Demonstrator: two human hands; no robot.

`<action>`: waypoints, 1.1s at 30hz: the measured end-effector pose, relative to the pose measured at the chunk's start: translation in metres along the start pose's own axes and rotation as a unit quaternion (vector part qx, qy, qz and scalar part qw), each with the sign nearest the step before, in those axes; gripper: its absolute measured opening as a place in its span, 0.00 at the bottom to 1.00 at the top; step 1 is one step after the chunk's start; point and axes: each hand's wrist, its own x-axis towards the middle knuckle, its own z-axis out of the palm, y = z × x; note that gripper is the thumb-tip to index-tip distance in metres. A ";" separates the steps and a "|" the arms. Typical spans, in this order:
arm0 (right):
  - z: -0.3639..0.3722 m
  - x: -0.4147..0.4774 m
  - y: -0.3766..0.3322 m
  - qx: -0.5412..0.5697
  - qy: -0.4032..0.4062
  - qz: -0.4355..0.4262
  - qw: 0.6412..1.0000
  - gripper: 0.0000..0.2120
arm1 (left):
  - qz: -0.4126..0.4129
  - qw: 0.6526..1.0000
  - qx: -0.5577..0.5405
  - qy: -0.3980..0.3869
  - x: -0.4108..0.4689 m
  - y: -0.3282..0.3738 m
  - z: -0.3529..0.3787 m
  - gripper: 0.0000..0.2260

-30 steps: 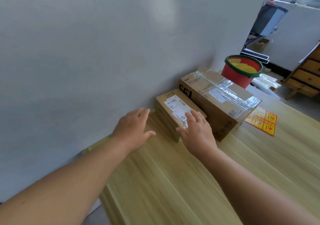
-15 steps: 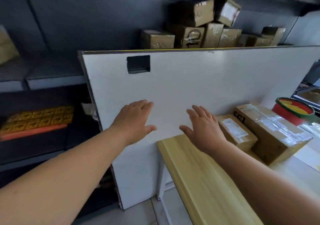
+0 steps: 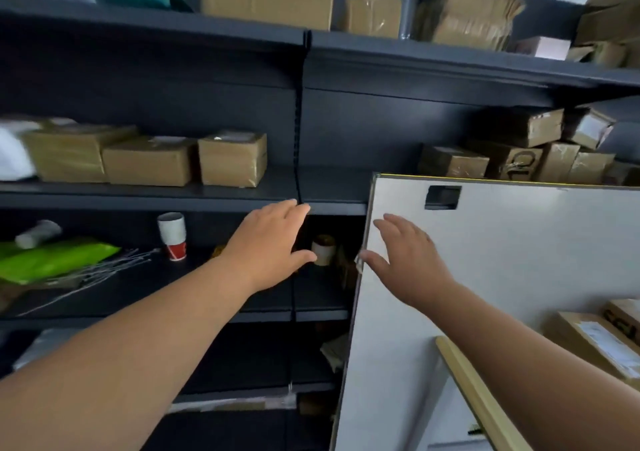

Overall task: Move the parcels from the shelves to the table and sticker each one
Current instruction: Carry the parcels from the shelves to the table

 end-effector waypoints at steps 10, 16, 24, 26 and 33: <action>0.003 0.071 -0.102 0.098 0.009 -0.066 0.993 0.31 | -0.135 0.988 -0.015 0.074 -0.013 -0.103 -0.046 0.36; 0.028 0.146 -0.114 0.162 0.007 -0.076 0.984 0.32 | -0.199 0.975 -0.031 0.096 0.032 -0.152 -0.038 0.39; 0.063 0.268 -0.125 0.278 -0.046 -0.071 0.957 0.34 | -0.293 0.952 -0.068 0.063 0.134 -0.221 -0.018 0.47; 0.070 0.296 -0.127 0.281 -0.053 -0.079 0.955 0.36 | -0.302 0.951 -0.056 0.045 0.157 -0.232 -0.015 0.48; 0.101 0.350 -0.136 0.344 -0.073 -0.090 0.932 0.42 | -0.342 0.938 -0.059 0.008 0.193 -0.259 0.004 0.48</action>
